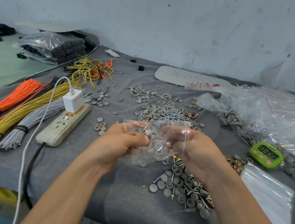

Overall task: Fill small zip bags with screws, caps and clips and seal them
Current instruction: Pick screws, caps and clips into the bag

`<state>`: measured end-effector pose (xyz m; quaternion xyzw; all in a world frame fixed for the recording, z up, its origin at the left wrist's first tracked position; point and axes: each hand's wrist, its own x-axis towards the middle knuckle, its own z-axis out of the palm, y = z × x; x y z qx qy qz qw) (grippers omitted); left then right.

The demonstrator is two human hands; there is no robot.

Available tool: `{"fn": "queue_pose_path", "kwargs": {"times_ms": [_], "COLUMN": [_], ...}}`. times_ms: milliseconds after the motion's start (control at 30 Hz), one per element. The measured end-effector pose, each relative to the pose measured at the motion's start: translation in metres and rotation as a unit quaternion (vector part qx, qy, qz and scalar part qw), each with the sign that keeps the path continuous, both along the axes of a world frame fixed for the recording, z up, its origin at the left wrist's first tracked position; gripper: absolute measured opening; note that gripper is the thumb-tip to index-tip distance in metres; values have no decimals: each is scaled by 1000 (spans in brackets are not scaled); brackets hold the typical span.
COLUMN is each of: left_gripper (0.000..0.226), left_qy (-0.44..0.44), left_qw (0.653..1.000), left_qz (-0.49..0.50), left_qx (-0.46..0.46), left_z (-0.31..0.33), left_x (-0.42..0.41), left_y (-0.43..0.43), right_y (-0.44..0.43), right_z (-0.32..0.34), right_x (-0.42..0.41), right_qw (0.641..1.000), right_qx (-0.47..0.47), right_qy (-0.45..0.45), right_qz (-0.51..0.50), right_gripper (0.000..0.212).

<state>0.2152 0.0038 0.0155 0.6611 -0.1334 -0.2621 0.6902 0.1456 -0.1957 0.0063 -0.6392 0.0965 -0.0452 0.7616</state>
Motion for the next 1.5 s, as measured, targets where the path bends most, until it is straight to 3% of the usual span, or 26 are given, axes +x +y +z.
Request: {"fn": "queue_pose_path", "kwargs": {"times_ms": [300, 600, 667, 733, 800, 867, 967, 1067, 1167, 1233, 1300, 1367, 1433, 1500], "left_gripper": [37, 39, 48, 68, 82, 96, 91, 65, 48, 45, 51, 49, 46, 43], "left_qy": [12, 21, -38, -190, -353, -459, -517, -503, -375, -211, -87, -126, -252, -297], "left_qw": [1000, 999, 997, 975, 929, 876, 820, 815, 880, 955, 975, 955, 923, 906], "left_qz": [12, 16, 54, 107, 76, 37, 81, 148, 186, 186, 189, 238, 284, 301], "left_qx": [18, 30, 33, 44, 78, 144, 231, 247, 222, 92, -79, -127, -59, -25], "left_z": [2, 4, 3, 6, 14, 13, 7, 5, 8, 8, 13, 15, 12, 12], "left_x": [-1, -7, -8, -9, -13, -21, -27, -25, -20, -9, 3, 6, 5, 1], "left_y": [-5, -7, -8, -5, -3, -9, -24, -25, -18, -11, -2, 3, -1, -9], "right_y": [0, 0, 3, 8, 15, 24, 32, 30, 10, -8, -16, -20, -18, -14], "right_z": [5, 6, 6, 7, 10, 12, 12, 16, 23, 20, 13, 8, 6, 6], "right_x": [-6, -5, -4, -1, 1, 3, 0, -5, -10, -10, -11, -8, -8, -9], "right_qw": [1000, 998, 997, 997, 997, 997, 998, 993, 993, 963, 906, 869, 848, 831], "right_qx": [-6, 61, 74, 76, 83, 79, -30, -103, -67, -188, -349, -431, -480, -521], "right_qy": [11, 3, 2, 3, -4, -24, -58, -64, -21, 40, 106, 144, 162, 156], "right_qz": [-24, -18, -21, -17, -10, 6, 20, 9, -95, -188, -215, -197, -153, -118], "right_gripper": [66, 60, 57, 51, 45, 35, 19, 14, 21, 24, 28, 32, 31, 32]}}
